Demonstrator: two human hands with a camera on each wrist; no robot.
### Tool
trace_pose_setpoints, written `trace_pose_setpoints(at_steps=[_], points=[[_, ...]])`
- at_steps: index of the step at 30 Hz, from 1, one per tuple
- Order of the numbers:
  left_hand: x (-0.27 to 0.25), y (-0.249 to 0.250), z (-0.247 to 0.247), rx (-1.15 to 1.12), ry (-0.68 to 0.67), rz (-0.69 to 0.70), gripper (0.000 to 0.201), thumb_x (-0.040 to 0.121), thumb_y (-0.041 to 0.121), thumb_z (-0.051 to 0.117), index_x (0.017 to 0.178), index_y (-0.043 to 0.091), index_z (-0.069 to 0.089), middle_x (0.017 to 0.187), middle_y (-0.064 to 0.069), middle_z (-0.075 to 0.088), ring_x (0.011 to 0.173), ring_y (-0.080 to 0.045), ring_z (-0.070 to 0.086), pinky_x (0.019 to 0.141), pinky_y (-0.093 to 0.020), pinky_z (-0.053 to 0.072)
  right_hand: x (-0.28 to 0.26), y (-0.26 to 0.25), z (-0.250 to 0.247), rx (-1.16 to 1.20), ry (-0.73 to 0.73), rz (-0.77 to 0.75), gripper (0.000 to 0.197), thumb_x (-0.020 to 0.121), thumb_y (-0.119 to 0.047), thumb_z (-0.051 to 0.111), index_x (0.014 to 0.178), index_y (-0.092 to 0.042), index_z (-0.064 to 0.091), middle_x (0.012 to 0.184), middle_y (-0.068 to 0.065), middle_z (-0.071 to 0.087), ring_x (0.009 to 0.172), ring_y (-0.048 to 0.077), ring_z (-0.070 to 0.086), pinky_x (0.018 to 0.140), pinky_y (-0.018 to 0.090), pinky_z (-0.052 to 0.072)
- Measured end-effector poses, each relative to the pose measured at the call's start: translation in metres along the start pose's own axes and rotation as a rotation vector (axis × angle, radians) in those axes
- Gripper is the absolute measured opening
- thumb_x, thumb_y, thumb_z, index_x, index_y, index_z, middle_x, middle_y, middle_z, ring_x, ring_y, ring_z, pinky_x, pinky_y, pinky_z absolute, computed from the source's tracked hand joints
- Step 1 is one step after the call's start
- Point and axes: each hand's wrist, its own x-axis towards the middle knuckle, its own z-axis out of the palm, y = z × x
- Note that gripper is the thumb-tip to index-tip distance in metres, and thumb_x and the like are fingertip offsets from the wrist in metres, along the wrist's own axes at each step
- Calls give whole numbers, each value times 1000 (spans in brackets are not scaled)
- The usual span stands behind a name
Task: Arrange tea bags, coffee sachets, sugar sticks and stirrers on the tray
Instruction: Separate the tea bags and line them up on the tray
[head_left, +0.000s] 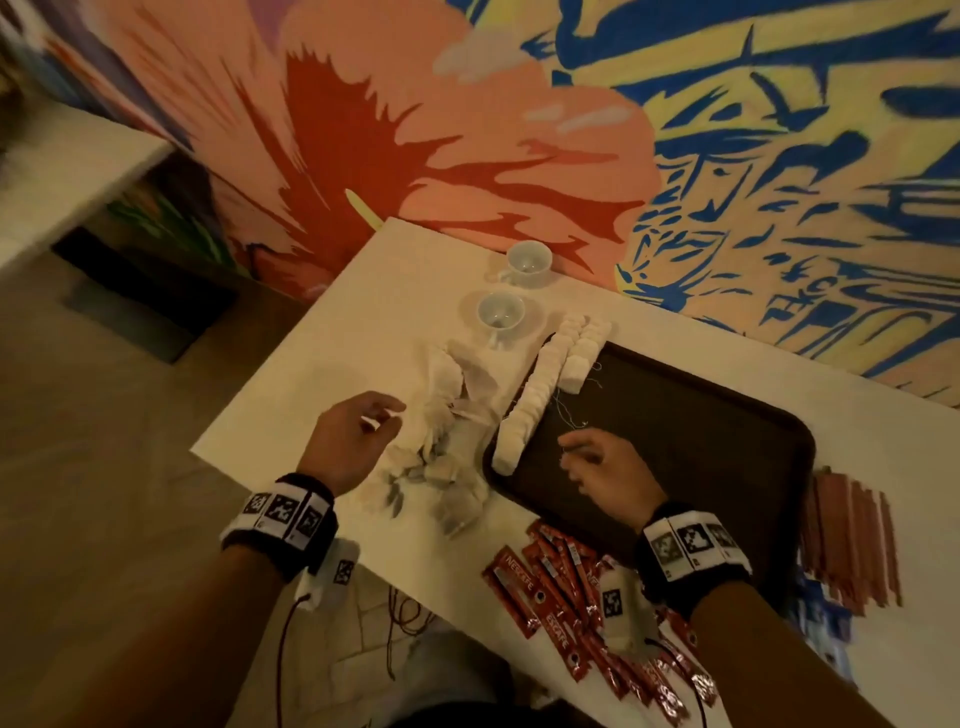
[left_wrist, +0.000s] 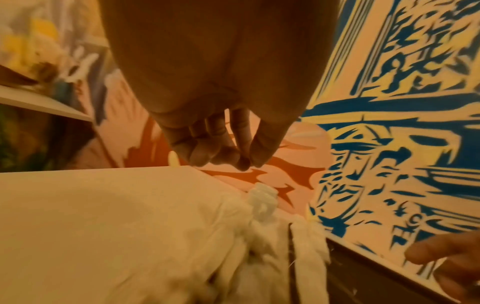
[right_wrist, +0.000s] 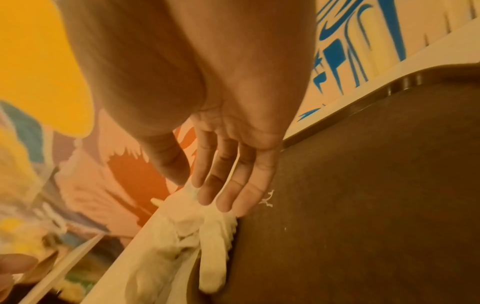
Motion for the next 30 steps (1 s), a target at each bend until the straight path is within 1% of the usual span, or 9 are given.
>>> trace_pose_setpoints(at_steps=[2,4,6,10,14,19,25,28,30], points=[[-20,-26,1,12,1,-72,10,96,23,66,103,28,71,96,5,65,77,-8,60,65,-14,41,-4,0,15,-63,-74,-1,17,97,-24,64,112,-32,64,115,-4,67,103,11,64,95,38,55],[-33,-51,7,41,-14,-149,12,95,22,66,103,30,69,96,5,65,79,-8,59,67,-21,43,-6,-5,31,-133,-140,-7,20,97,-25,65,117,-27,65,115,-2,68,102,11,64,89,30,53],[-40,-73,15,68,-56,-222,15,94,22,66,103,35,65,95,7,64,82,-15,60,73,-27,45,-7,-13,47,-198,-168,-24,26,96,-25,66,122,-21,65,118,2,69,103,13,63,84,25,47],[-40,-101,24,192,-205,-258,31,94,28,66,123,35,56,111,7,57,95,-20,62,86,-37,52,7,-35,81,-258,-201,-13,38,94,-32,69,127,-15,63,126,7,66,114,21,62,97,32,49],[-22,-114,27,203,-251,-213,57,91,29,68,142,31,43,134,0,45,107,-25,61,91,-38,52,38,-56,115,-246,-153,44,56,90,-42,72,136,-19,51,120,6,64,110,23,62,96,35,49],[17,-116,29,187,-300,-97,61,92,33,67,146,29,39,138,-1,45,111,-26,59,94,-39,51,77,-76,154,-207,9,67,78,83,-43,77,146,-21,38,141,9,51,126,30,54,106,44,46],[65,-95,45,205,-389,-6,52,96,42,59,143,28,43,129,2,54,102,-20,59,85,-29,44,110,-87,171,-299,114,96,65,89,-35,73,143,-21,41,142,7,41,122,32,54,96,36,46],[83,-89,56,219,-428,-22,44,98,42,55,138,26,48,126,1,58,106,-23,58,87,-32,43,120,-84,173,-368,125,112,50,94,-27,69,139,-17,51,140,10,42,117,32,54,94,33,45],[89,-87,62,231,-439,-33,37,98,41,54,131,25,54,123,1,62,108,-23,59,89,-34,46,123,-80,173,-377,131,110,37,96,-22,65,131,-13,60,135,11,46,107,27,54,85,26,39]])
